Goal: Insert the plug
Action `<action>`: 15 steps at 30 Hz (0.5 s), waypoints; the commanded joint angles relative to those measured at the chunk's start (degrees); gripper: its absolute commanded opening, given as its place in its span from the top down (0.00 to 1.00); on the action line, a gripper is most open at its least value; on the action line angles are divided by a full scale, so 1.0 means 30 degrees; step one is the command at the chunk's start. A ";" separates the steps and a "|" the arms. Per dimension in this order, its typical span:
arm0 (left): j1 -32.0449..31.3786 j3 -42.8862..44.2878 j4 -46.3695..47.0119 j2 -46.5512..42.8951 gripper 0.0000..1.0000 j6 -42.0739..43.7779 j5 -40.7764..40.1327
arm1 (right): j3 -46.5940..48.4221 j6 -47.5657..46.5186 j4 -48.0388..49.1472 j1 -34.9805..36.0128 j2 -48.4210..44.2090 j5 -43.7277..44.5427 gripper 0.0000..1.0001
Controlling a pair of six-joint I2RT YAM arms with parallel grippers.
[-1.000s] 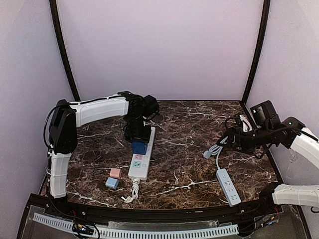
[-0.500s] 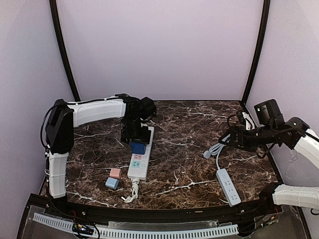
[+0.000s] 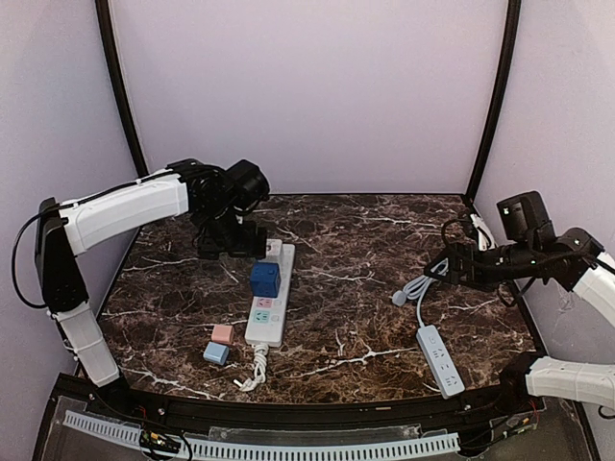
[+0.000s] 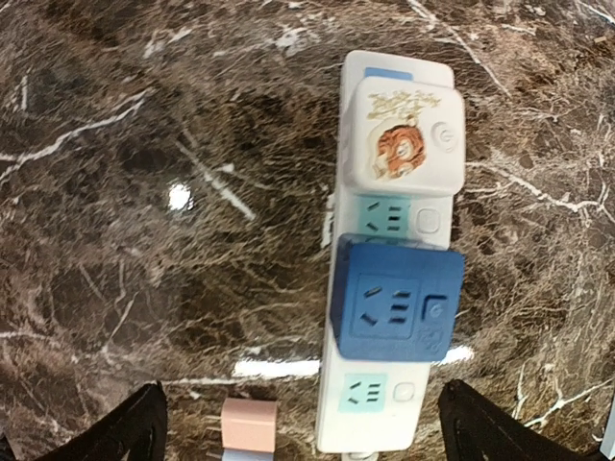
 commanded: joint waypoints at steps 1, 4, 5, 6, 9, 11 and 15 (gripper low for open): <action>0.0084 -0.1578 -0.2992 -0.2048 0.01 -0.2206 -0.1057 | -0.0340 -0.0426 0.0098 -0.0097 -0.0388 -0.0319 0.01; -0.0035 -0.3328 -0.4120 -0.3143 0.01 -0.3811 -0.1141 | -0.0730 -0.0093 0.0241 -0.0079 -0.0438 -0.0648 0.01; -0.0131 -0.4146 -0.4658 -0.3760 0.02 -0.4791 -0.1218 | -0.0886 0.0035 0.0368 -0.0079 -0.0484 -0.0812 0.01; -0.0171 -0.4570 -0.4987 -0.4088 0.03 -0.5423 -0.1304 | -0.1048 0.0153 0.0508 -0.0086 -0.0559 -0.0964 0.01; -0.0284 -0.6753 -0.5418 -0.5495 0.09 -0.7136 -0.0850 | -0.1590 0.0276 0.0772 -0.0084 -0.0842 -0.1280 0.01; -0.0491 -0.7887 -0.4944 -0.6282 0.12 -0.7083 -0.0429 | -0.1774 0.0356 0.0721 -0.0103 -0.0997 -0.1337 0.01; -0.0895 -0.9983 -0.2898 -0.7604 0.17 -0.5670 0.0875 | -0.2042 0.0626 0.0647 -0.0092 -0.1406 -0.1429 0.01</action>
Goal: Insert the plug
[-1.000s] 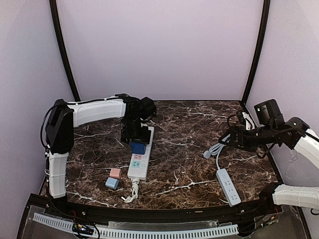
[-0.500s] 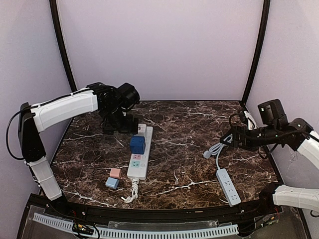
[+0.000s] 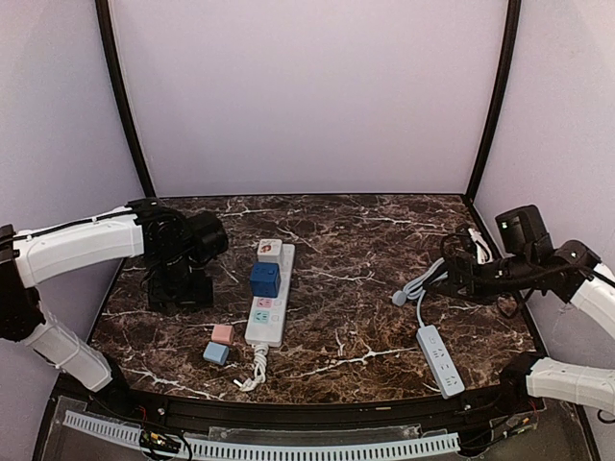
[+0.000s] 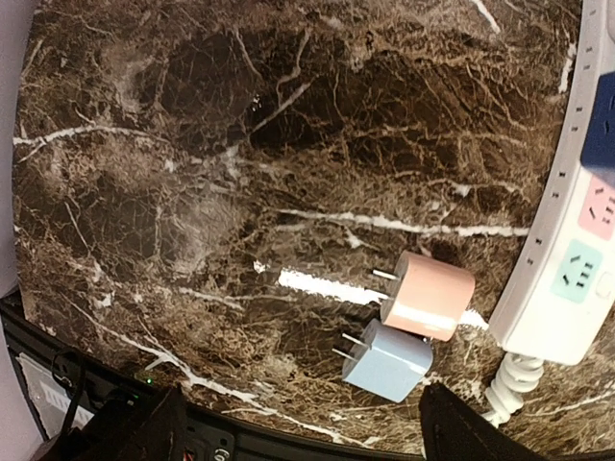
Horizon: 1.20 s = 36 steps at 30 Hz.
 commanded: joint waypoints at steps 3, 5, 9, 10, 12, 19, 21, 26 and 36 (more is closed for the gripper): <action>-0.0948 -0.3233 0.3264 -0.2054 0.21 0.1739 0.3070 | -0.0586 0.0563 0.0369 -0.0079 -0.0753 -0.0439 0.01; -0.1326 -0.3932 0.4102 -0.1933 0.24 0.2464 0.3534 | -0.0716 0.0617 0.0384 -0.0093 -0.0872 -0.0507 0.01; -0.1585 -0.4869 0.4975 -0.1101 0.30 0.3898 0.4251 | -0.0624 0.0653 0.0027 -0.0097 -0.1164 -0.0465 0.01; -0.1595 -0.4946 0.5200 -0.0973 0.30 0.4103 0.4374 | -0.0565 0.0608 -0.0117 -0.0088 -0.1264 -0.0411 0.01; -0.1597 -0.5061 0.5669 -0.0663 0.32 0.4843 0.4547 | -0.0482 0.0560 -0.0393 -0.0079 -0.1483 -0.0285 0.01; -0.1599 -0.5094 0.5887 0.0343 0.37 0.7078 0.5591 | -0.0349 0.0412 -0.1286 -0.0094 -0.1997 -0.0003 0.01; -0.1601 -0.5245 0.5964 0.0520 0.38 0.7387 0.5805 | -0.0366 0.0482 -0.1403 -0.0086 -0.2152 0.0078 0.01; -0.1591 -0.5463 0.6121 0.0692 0.40 0.7856 0.5958 | -0.0413 0.0449 -0.1535 -0.0089 -0.2207 0.0024 0.01; -0.1561 -0.5669 0.6532 0.1284 0.45 0.8325 0.6215 | -0.0124 -0.0097 -0.1741 -0.0089 -0.1748 0.0343 0.01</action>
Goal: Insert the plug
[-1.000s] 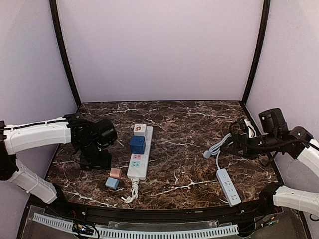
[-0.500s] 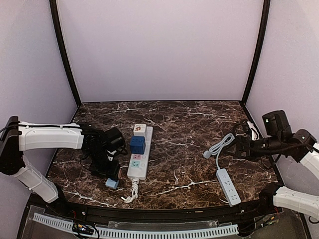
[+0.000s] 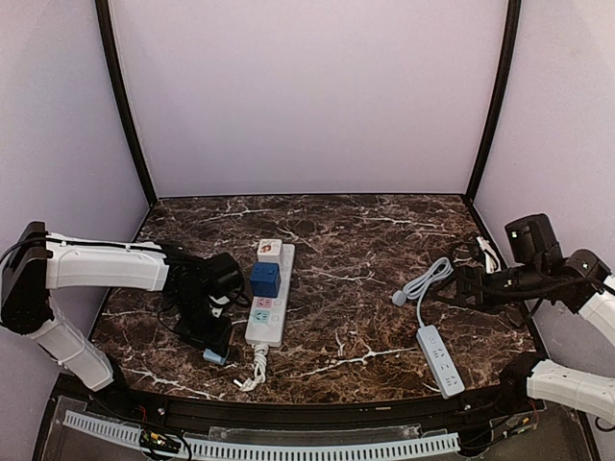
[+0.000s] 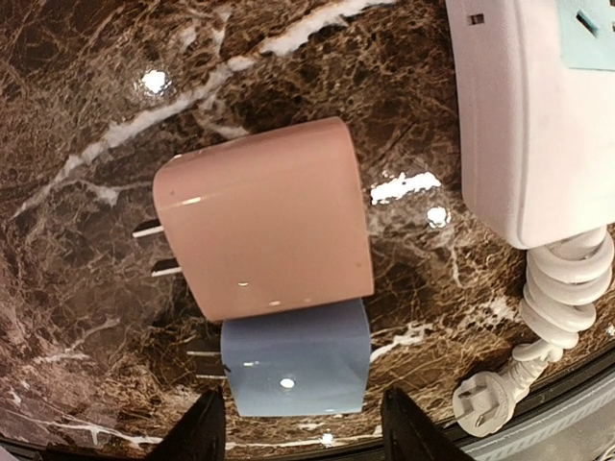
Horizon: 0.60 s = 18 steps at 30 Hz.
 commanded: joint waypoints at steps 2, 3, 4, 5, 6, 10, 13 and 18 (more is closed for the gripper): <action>-0.0030 -0.0350 0.0237 0.0229 0.46 0.0316 0.0139 | 0.0305 -0.0294 -0.0254 -0.0080 0.0016 0.0439 0.01; -0.0031 -0.0349 0.0254 0.0245 0.46 0.0293 0.0142 | 0.0304 -0.0251 -0.0236 -0.0083 -0.0014 0.0448 0.01; -0.0017 -0.0393 0.0282 0.0293 0.46 0.0277 0.0128 | 0.0267 -0.0231 -0.0212 -0.0098 -0.0062 0.0431 0.01; -0.0010 -0.0386 0.0321 0.0335 0.47 0.0274 0.0139 | 0.0233 -0.0214 -0.0235 -0.0096 -0.0064 0.0451 0.01; -0.0026 -0.0403 0.0350 0.0389 0.47 0.0287 0.0141 | 0.0203 -0.0214 -0.0241 -0.0096 -0.0101 0.0428 0.01; -0.0031 -0.0507 0.0471 0.0606 0.47 0.0271 0.0152 | 0.0198 -0.0206 -0.0250 -0.0097 -0.0110 0.0504 0.01; -0.0006 -0.0525 0.0606 0.0709 0.48 0.0229 0.0192 | 0.0159 -0.0169 -0.0187 -0.0082 -0.0115 0.0541 0.01; -0.0028 -0.0387 0.0585 0.0738 0.56 0.0213 0.0004 | 0.0133 0.0027 0.0015 -0.0104 -0.0074 0.0439 0.01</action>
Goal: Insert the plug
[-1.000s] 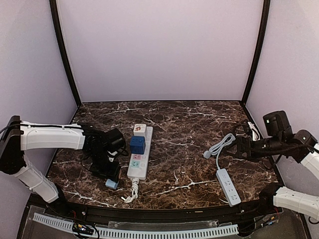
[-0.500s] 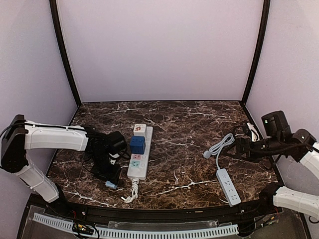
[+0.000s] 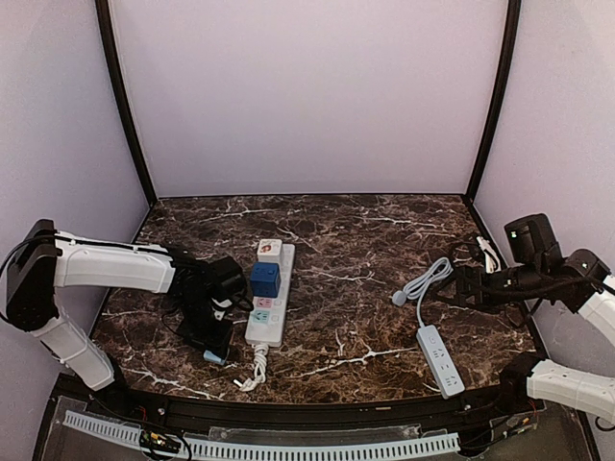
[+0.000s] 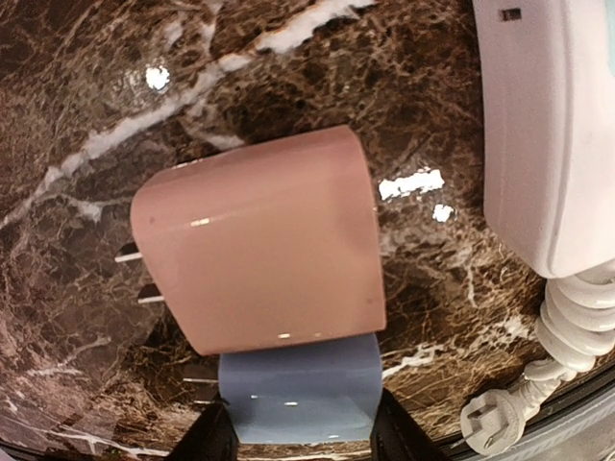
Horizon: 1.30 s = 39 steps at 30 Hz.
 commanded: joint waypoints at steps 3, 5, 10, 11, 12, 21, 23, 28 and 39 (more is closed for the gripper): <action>-0.0027 0.0174 -0.0319 -0.0368 0.63 0.0140 -0.0051 | 0.0140 0.0070 0.0029 -0.0080 -0.0103 0.0222 0.01; -0.0031 0.0405 -0.0492 -0.0522 0.69 0.0164 0.0071 | 0.0115 0.0093 0.0053 -0.0082 -0.0103 0.0230 0.01; -0.0031 0.1054 -0.1166 -0.1644 0.77 -0.0287 0.0586 | 0.0081 0.0151 0.0359 -0.0087 -0.0304 0.0198 0.01; -0.0024 0.1220 -0.1295 -0.1847 0.77 -0.0476 0.0643 | 0.0082 0.0113 0.0399 -0.0080 -0.0355 0.0208 0.01; -0.0013 0.1371 -0.1341 -0.2219 0.77 -0.0600 0.0810 | 0.0089 0.0079 0.0451 -0.0094 -0.0365 0.0213 0.01; -0.0029 0.3007 -0.1713 -0.3798 0.78 -0.2013 0.1751 | 0.0512 -0.1320 0.2317 -0.0101 -0.1155 -0.1295 0.01; -0.0028 0.3495 -0.1586 -0.3932 0.78 -0.2325 0.2083 | 0.0822 -0.1953 0.3001 -0.0078 -0.1291 -0.2170 0.01; -0.0086 0.4963 -0.1201 -0.3672 0.78 -0.3086 0.3087 | 0.0977 -0.2939 0.5660 -0.0082 -0.1225 -0.5254 0.01; -0.0480 0.7858 0.0843 -0.1469 0.78 -0.4586 0.5641 | 0.1953 -0.6972 0.8817 -0.0034 -0.0250 -0.6053 0.01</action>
